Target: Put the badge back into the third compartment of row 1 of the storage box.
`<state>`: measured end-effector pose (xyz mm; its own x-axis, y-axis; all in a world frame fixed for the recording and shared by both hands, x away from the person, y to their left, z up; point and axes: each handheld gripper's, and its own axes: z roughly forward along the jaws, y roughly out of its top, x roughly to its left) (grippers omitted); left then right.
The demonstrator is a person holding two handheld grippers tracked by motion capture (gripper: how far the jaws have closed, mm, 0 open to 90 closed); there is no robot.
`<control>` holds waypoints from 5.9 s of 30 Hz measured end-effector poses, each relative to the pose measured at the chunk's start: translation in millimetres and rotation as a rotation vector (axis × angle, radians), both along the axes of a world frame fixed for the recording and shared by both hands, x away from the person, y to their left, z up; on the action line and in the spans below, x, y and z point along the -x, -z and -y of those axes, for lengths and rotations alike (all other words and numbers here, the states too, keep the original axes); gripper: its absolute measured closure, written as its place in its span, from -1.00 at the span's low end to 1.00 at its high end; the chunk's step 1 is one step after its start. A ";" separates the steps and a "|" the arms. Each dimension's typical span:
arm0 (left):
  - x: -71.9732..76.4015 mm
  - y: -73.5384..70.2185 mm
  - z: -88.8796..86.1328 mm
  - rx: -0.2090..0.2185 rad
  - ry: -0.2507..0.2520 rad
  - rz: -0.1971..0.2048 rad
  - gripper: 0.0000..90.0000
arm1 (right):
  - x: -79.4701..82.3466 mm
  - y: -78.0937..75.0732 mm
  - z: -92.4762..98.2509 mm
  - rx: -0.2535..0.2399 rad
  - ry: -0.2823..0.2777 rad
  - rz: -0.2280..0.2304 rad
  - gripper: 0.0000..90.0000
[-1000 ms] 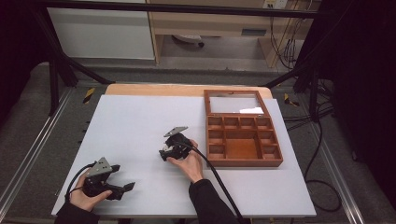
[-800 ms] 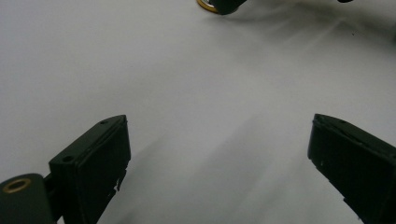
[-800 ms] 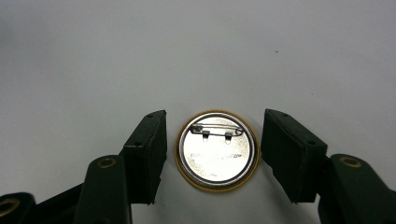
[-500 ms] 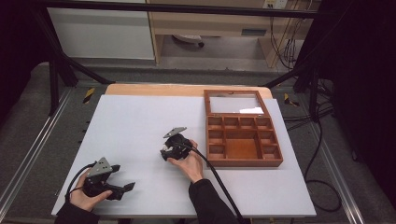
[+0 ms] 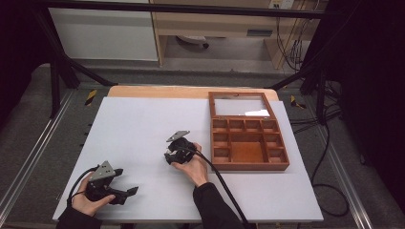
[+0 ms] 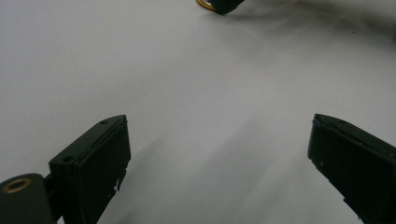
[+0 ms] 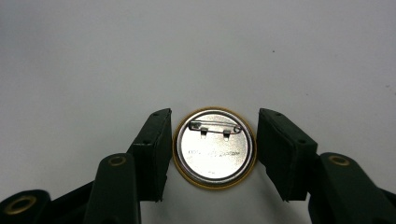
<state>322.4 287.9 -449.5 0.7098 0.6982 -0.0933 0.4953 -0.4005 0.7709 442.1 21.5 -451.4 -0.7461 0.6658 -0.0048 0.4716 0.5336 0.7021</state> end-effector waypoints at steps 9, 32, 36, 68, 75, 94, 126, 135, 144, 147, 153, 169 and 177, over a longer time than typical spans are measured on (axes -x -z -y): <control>0.2 0.2 0.7 -0.001 0.003 0.000 -0.88 | -1.1 -0.2 1.0 -0.008 -0.004 -0.009 0.04; 0.0 0.4 0.8 -0.004 0.003 -0.002 -0.88 | 5.8 -17.3 5.6 -0.024 -0.038 0.010 0.04; 0.1 0.7 1.0 -0.006 0.002 -0.002 -0.88 | 10.2 -24.6 9.2 -0.025 -0.047 0.017 0.04; 0.1 0.6 2.0 -0.010 0.003 -0.002 -0.88 | 34.2 -68.4 63.6 -0.047 -0.051 0.056 0.04; 0.0 0.6 1.8 -0.011 0.002 -0.001 -0.88 | 34.9 -72.5 78.7 -0.053 -0.033 0.065 0.04; -0.1 0.8 2.0 -0.011 0.001 -0.002 -0.88 | 37.5 -84.7 127.9 -0.055 0.044 0.089 0.04; -0.4 1.6 2.2 -0.014 0.001 -0.004 -0.88 | 31.1 -91.5 212.2 -0.046 0.225 0.109 0.04; -0.4 1.6 1.9 -0.015 0.000 -0.004 -0.88 | 22.3 -87.6 219.8 -0.046 0.261 0.105 0.04; -0.6 1.6 1.9 -0.014 0.000 -0.003 -0.88 | 9.5 -82.6 228.9 -0.044 0.299 0.101 0.04; -0.6 1.7 1.9 -0.015 0.000 -0.004 -0.88 | 5.3 -81.8 231.8 -0.045 0.315 0.102 0.04; -0.6 1.7 2.1 -0.014 0.001 -0.004 -0.88 | -3.9 -81.1 236.5 -0.045 0.343 0.102 0.04; -1.0 2.0 1.8 -0.015 -0.001 -0.005 -0.88 | -29.4 -78.6 248.0 -0.036 0.412 0.099 0.04; -1.2 2.5 1.9 -0.015 0.000 -0.006 -0.88 | -40.0 -73.5 251.6 -0.018 0.432 0.096 0.04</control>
